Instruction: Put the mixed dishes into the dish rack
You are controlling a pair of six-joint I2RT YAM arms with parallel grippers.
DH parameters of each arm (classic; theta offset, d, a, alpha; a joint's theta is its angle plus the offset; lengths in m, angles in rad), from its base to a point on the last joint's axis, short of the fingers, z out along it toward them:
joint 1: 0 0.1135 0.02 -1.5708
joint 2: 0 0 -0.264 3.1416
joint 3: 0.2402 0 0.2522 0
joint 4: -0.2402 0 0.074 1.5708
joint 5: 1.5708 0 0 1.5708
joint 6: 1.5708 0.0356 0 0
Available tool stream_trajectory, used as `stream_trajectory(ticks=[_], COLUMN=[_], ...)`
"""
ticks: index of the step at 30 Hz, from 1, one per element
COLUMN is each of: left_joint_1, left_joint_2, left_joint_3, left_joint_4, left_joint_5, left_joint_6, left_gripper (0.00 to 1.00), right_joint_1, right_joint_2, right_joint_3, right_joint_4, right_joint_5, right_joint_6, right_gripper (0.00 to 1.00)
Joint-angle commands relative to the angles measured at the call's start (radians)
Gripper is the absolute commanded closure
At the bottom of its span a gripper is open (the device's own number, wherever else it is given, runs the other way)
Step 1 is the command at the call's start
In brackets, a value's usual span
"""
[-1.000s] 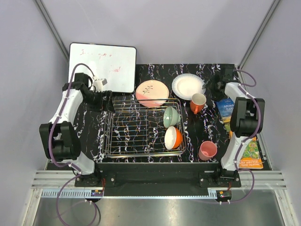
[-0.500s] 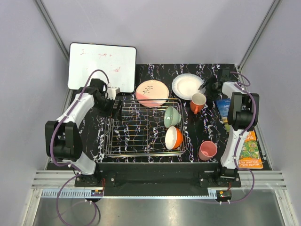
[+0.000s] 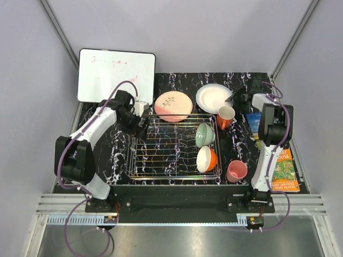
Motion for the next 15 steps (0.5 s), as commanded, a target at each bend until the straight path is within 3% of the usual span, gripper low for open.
stream_trajectory(ticks=[1, 4, 11, 15], left_joint_1=[-0.019, -0.024, -0.030, -0.030], left_joint_2=[-0.044, -0.050, -0.072, -0.081], left_joint_3=[0.009, 0.006, 0.006, 0.001], left_joint_4=[0.007, 0.005, -0.007, -0.010], left_joint_5=[0.043, 0.052, 0.052, 0.028], left_joint_6=[0.017, 0.020, 0.039, 0.045], left_gripper=[0.01, 0.01, 0.01, 0.01], right_joint_1=[-0.002, -0.002, -0.002, -0.002], right_joint_2=[0.039, 0.030, -0.016, -0.076], right_joint_3=[-0.006, -0.018, -0.051, -0.064], right_joint_4=[-0.026, -0.020, -0.020, -0.010], right_joint_5=[0.019, 0.018, 0.056, 0.091], right_joint_6=[-0.012, -0.006, -0.037, -0.069], right_gripper=[0.48, 0.60, 1.00, 1.00])
